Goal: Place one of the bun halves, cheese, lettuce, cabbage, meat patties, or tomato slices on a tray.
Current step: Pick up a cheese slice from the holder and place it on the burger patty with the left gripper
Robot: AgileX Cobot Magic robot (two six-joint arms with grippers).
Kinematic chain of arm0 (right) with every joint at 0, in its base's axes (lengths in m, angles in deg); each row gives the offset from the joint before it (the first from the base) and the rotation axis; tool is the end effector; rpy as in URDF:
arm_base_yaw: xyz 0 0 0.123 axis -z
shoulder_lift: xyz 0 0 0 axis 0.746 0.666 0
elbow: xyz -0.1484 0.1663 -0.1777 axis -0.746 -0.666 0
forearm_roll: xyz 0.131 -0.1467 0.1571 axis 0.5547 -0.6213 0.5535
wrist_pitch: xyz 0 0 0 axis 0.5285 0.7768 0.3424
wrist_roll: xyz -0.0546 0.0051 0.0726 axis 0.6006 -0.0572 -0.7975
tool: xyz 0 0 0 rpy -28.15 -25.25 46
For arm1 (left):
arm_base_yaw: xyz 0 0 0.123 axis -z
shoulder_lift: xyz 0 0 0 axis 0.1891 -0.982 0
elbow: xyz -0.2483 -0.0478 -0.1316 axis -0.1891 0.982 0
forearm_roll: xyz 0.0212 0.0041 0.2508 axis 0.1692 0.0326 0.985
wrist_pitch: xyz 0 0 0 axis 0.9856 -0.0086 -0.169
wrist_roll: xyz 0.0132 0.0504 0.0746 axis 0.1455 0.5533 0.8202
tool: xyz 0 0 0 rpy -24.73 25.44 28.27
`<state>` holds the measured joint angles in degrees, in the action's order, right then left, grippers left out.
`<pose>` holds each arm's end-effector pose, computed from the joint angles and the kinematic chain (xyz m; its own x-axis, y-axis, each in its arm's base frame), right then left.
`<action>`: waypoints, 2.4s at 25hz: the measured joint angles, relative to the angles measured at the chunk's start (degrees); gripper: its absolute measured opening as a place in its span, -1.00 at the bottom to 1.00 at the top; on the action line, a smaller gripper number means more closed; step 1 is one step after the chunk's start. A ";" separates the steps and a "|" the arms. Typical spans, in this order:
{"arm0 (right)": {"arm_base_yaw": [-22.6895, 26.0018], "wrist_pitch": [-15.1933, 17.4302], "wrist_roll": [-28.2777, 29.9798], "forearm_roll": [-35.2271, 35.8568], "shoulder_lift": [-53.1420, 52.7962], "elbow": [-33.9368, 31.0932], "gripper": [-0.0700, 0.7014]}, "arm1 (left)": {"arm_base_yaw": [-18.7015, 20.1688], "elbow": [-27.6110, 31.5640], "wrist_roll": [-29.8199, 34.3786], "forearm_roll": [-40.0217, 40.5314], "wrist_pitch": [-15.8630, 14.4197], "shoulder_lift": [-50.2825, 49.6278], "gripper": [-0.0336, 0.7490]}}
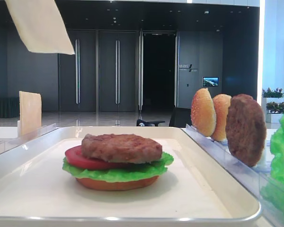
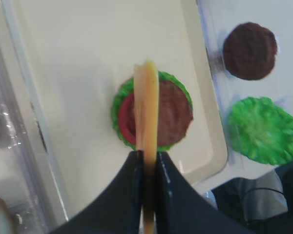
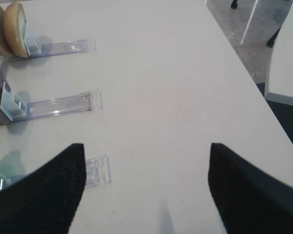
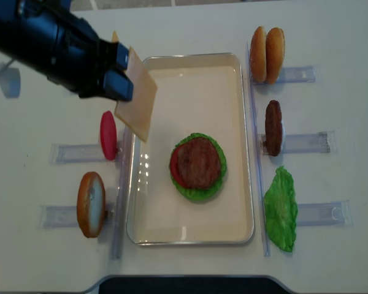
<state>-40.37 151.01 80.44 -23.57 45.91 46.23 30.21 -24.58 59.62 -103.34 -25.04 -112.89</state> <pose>-0.0090 0.0023 0.2703 -0.5151 0.0614 -0.8549 0.1224 0.9925 -0.0025 0.2423 -0.1184 0.3173 -0.9191 0.0991 -0.3814 0.2623 0.8762 -0.4044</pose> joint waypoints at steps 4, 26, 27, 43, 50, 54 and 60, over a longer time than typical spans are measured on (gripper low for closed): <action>0.00 0.00 0.00 0.00 0.00 0.00 0.55 | 0.00 8.45 9.98 -10.64 1.16 3.62 -0.83; 0.00 0.00 0.00 0.00 0.00 0.00 0.55 | 0.00 25.13 50.95 -50.28 8.20 -8.92 -0.83; 0.00 0.00 0.00 0.00 0.00 0.00 0.55 | 0.00 25.13 52.64 -51.35 8.14 -9.91 -0.83; 0.00 0.00 0.00 0.00 0.00 0.00 0.55 | 0.00 25.08 65.38 -60.84 8.38 -18.98 -0.83; 0.00 0.00 0.00 0.01 0.00 0.00 0.55 | 0.00 25.08 70.53 -62.94 8.89 -20.49 -0.83; 0.00 0.00 0.00 0.01 0.00 0.00 0.55 | 0.00 25.08 72.53 -63.83 10.12 -20.81 -0.83; 0.00 0.00 0.00 0.01 0.00 0.00 0.55 | 0.00 25.08 73.51 -63.94 11.66 -20.81 -0.83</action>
<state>-40.37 151.01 80.44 -23.56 45.91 46.23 30.21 0.50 133.13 -167.28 -13.38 -133.70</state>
